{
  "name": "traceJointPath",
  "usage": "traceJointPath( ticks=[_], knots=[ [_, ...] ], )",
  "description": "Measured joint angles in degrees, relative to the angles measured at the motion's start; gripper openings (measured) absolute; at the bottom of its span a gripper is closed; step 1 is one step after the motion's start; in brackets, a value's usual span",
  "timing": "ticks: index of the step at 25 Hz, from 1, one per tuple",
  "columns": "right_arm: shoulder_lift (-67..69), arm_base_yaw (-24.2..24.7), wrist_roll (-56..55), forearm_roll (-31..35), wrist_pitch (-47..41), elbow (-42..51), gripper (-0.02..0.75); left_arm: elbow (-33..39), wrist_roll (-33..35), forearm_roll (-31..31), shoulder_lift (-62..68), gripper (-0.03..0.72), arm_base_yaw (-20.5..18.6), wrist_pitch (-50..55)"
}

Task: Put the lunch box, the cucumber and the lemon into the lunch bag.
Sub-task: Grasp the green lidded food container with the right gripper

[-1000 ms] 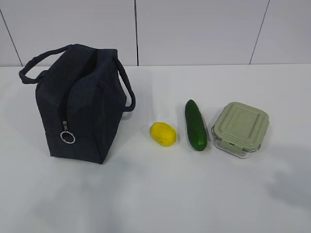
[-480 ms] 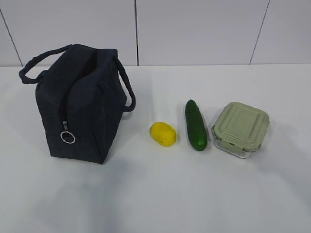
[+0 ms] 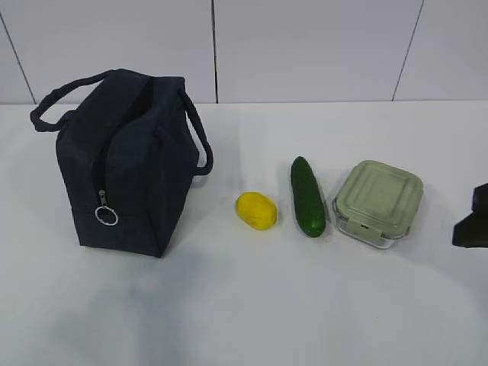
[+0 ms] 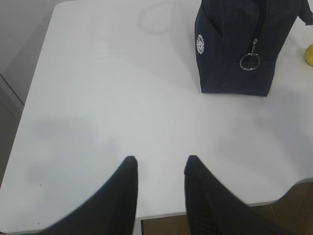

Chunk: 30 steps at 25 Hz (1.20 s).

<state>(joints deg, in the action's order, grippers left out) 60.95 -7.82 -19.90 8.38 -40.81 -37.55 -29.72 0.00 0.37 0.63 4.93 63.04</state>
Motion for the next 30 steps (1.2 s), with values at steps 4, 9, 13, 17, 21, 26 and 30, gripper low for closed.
traceJointPath(
  ticks=[4,9,13,17,21,26,30],
  knots=[
    [5.5,0.0,2.9,4.4,2.6,-1.7,0.515,0.0,0.0,0.0,0.0,0.236,0.0,0.0],
    [12.4,3.2,7.4,9.0,3.7,-6.5,0.515,0.0,0.0,0.0,0.0,0.236,0.0,0.0],
    [17.8,8.2,15.9,17.8,1.9,-9.8,0.515,0.0,0.0,0.0,0.0,0.236,0.0,0.0],
    [22.3,12.3,28.5,31.1,-1.5,-11.7,0.515,0.0,0.0,0.0,0.0,0.236,0.0,0.0],
    [25.4,16.3,42.0,42.2,-3.0,-12.2,0.515,0.0,0.0,0.0,0.0,0.236,0.0,0.0],
    [29.5,21.7,56.2,50.2,-6.0,-12.3,0.515,0.0,0.0,0.0,0.0,0.236,0.0,0.0],
    [34.0,25.1,66.0,56.6,-9.3,-12.3,0.515,0.0,0.0,0.0,0.0,0.236,0.0,0.0]
  ],
)
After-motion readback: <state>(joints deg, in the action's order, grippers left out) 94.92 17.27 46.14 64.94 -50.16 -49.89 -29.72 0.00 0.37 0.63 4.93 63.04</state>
